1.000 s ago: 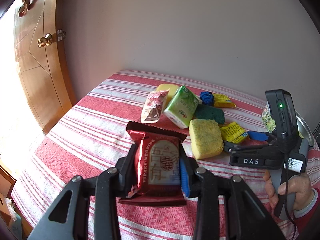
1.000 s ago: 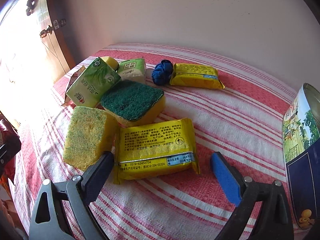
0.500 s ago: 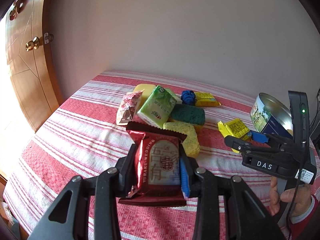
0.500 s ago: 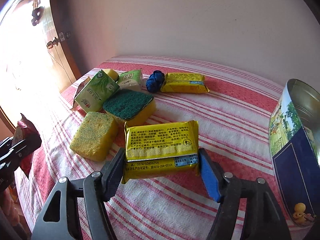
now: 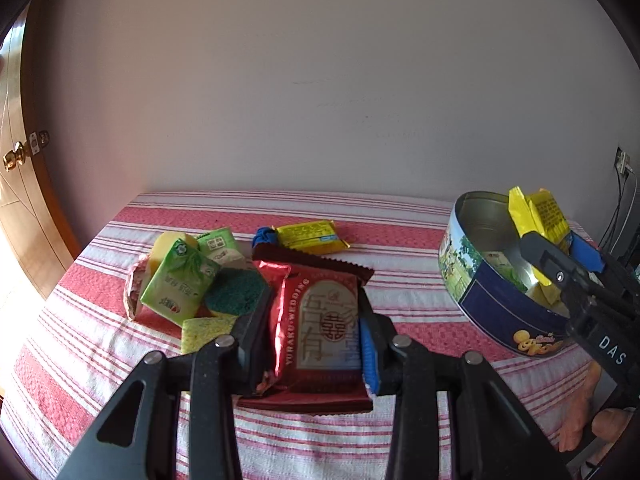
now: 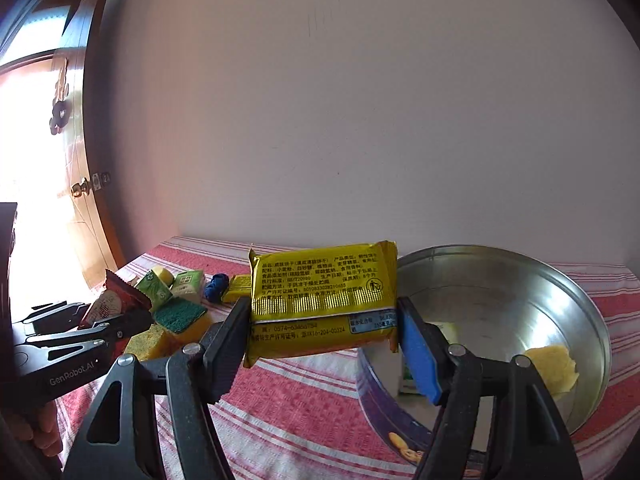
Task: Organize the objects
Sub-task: 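Carry the red packet and yellow soap bar over the tin with both tools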
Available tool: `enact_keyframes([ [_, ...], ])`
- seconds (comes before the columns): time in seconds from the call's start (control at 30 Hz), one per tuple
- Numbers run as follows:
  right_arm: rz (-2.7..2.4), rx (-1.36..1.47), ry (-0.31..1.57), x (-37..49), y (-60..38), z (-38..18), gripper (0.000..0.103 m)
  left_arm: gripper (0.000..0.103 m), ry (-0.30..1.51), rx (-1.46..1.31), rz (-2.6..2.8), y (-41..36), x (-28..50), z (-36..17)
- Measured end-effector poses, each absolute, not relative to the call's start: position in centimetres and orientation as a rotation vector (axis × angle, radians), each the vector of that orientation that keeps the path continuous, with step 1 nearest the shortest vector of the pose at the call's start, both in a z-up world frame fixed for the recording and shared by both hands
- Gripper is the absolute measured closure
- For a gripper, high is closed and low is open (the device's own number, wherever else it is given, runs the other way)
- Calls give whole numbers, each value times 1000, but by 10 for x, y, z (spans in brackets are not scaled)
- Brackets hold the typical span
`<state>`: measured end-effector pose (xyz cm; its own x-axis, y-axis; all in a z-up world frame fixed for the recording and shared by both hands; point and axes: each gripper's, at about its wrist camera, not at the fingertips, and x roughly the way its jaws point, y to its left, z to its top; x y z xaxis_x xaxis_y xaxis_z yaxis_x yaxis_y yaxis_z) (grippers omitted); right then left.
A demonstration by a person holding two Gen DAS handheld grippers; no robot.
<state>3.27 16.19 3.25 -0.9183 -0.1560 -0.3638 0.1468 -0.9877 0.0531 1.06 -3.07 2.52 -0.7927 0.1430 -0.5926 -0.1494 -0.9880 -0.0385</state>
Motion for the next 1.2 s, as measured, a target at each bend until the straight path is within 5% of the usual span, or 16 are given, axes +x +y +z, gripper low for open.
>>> enact_keyframes([
  [0.73, -3248, 511, -75, 36, 310, 41, 31, 66, 162, -854, 2689, 125, -14, 29],
  [1.2, -3336, 633, -31, 6, 315, 34, 31, 66, 212, -870, 2669, 176, -32, 11],
])
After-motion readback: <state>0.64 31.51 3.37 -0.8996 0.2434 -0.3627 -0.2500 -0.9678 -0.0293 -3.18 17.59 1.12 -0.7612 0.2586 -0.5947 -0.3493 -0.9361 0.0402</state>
